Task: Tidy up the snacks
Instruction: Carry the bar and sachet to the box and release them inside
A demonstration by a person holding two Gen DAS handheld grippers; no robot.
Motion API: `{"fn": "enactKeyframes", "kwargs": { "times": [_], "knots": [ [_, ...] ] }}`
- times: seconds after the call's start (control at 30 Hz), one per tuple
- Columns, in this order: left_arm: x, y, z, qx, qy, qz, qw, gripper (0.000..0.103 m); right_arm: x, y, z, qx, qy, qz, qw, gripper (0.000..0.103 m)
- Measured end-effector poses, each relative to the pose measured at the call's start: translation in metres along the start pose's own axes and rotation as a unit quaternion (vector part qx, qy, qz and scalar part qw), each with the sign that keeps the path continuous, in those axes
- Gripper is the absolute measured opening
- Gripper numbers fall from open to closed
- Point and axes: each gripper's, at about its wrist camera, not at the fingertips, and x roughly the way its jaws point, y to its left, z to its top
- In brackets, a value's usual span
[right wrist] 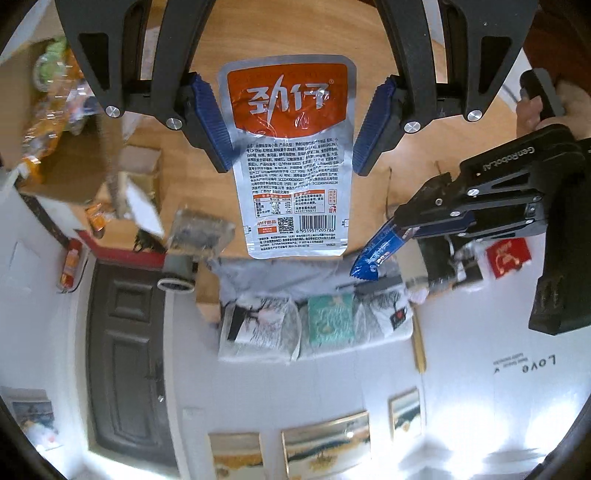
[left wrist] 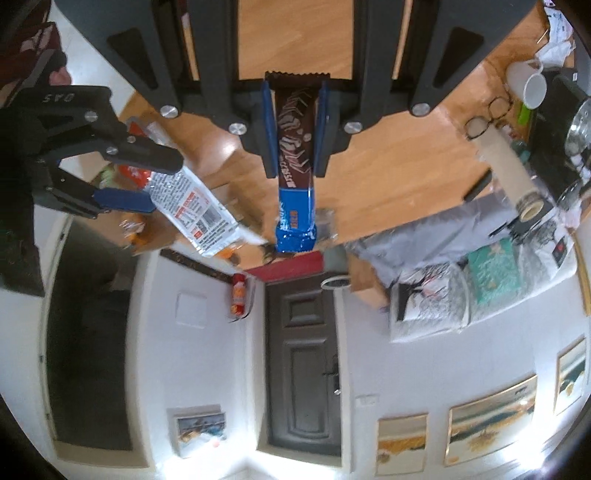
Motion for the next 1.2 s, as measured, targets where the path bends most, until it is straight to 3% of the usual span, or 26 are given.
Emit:
{"fn": "enactKeyframes", "kwargs": {
  "times": [0.37,0.67,0.97,1.2],
  "knots": [
    [0.009,-0.107,0.046,0.057,-0.024,-0.067,0.9958,0.016,-0.072,-0.082,-0.017,0.065,-0.039,-0.067,0.995,0.064],
    [0.068,-0.2,0.065,0.076,0.006,-0.124,0.9893,0.016,-0.082,-0.155,-0.046,0.088,-0.037,-0.181,0.979,0.064],
    [0.127,-0.248,0.062,0.092,0.05,-0.131,0.9858,0.016,-0.065,-0.206,-0.072,0.122,-0.007,-0.175,0.977,0.064],
    [0.173,-0.246,0.063,0.096,0.085,-0.118,0.9847,0.016,-0.046,-0.224,-0.075,0.122,0.002,-0.172,0.978,0.065]
  ]
}}
